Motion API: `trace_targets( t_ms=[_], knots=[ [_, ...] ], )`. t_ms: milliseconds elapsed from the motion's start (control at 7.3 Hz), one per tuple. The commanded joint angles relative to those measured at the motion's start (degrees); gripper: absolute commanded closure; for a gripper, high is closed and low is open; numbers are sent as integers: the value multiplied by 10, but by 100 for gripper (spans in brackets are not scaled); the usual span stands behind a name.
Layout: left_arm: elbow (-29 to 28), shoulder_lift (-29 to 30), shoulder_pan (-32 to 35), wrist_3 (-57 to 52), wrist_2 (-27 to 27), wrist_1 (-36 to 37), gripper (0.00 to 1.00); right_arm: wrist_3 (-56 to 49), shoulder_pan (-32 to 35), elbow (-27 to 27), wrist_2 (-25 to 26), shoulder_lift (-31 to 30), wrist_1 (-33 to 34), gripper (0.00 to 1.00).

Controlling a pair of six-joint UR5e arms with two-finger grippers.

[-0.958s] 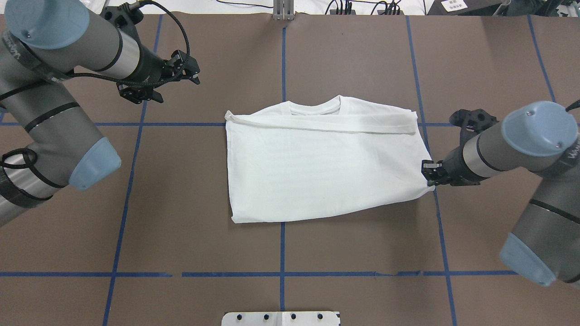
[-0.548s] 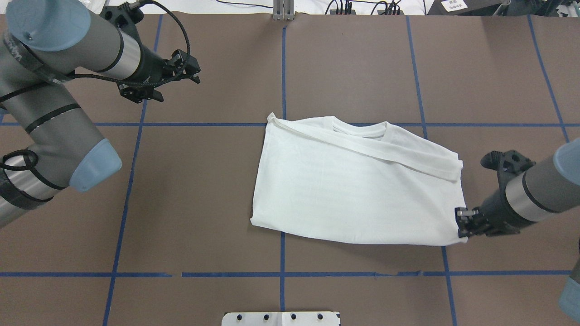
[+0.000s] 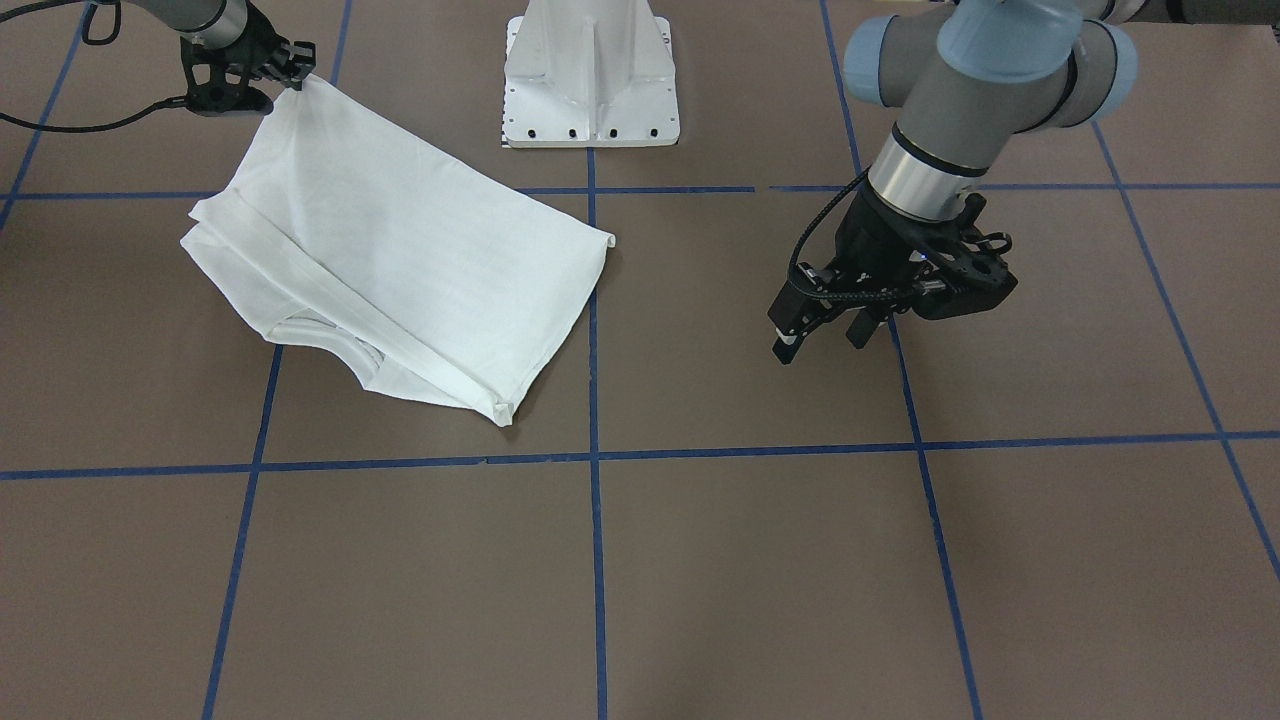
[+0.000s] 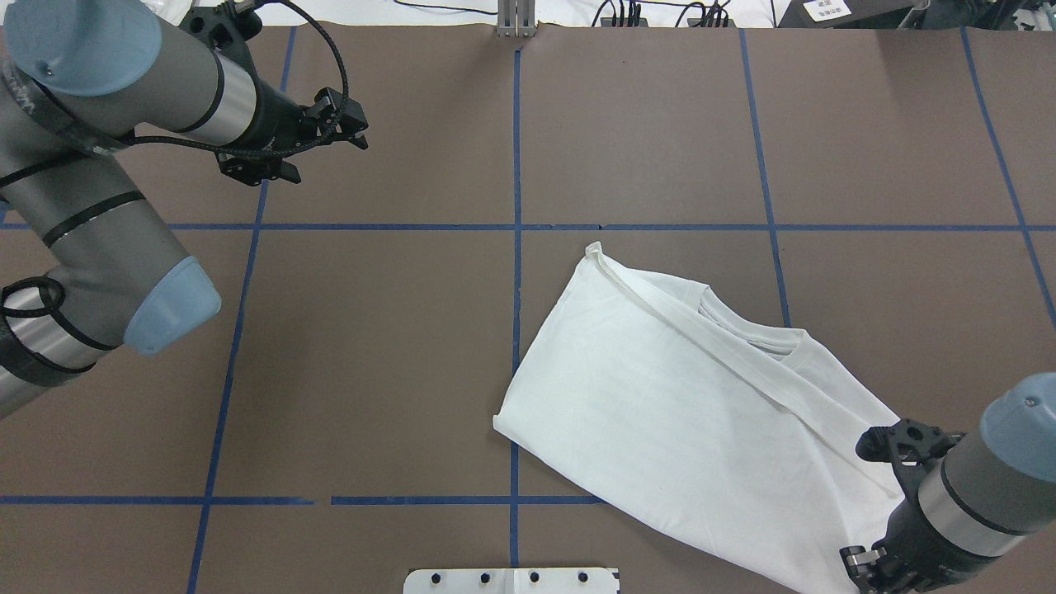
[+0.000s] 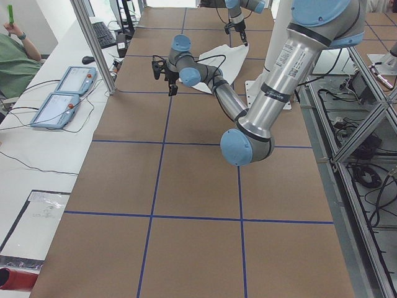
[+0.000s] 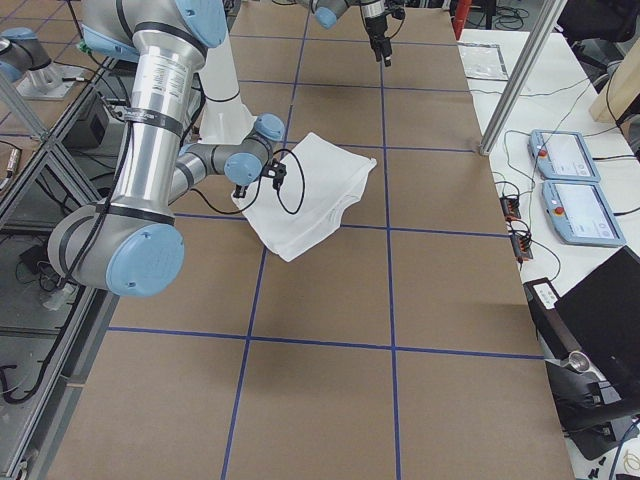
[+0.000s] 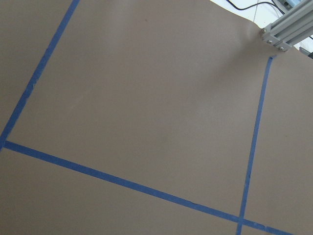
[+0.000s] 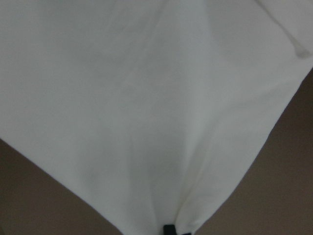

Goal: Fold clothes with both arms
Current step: 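Grasp the shirt edge with the right gripper and drag it toward the robot, then release the shirt with the right gripper while the left gripper reaches its corner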

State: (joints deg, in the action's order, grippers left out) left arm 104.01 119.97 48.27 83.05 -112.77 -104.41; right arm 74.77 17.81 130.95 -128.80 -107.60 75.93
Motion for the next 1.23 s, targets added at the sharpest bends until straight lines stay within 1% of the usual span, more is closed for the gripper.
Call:
trace_targets(
  t_ms=[0,137,274,411,548,685,821,958,1095],
  knots=[
    [1,0,-17,0,1,-1,1,10,-20,-3,0,18,-3,0],
    [1,2,-31,0,-1,-1,1,10,24,-10,2,52,-3,0],
    [2,4,-55,2,-2,-1,1,9,94,-10,1,103,-3,0],
    [4,2,-87,31,-2,-1,1,9,158,-10,4,155,-3,0],
    [4,5,-135,96,0,-3,1,6,217,-10,4,178,-2,0],
    [3,8,-183,160,4,-5,1,1,259,-11,5,188,-2,0],
    [-1,22,-232,222,34,-5,1,0,284,-16,5,210,-1,0],
    [-9,32,-264,255,50,-6,1,0,291,-23,5,235,-1,0],
    [-30,44,-277,271,51,-7,1,0,292,-31,6,244,-1,0]
  ],
)
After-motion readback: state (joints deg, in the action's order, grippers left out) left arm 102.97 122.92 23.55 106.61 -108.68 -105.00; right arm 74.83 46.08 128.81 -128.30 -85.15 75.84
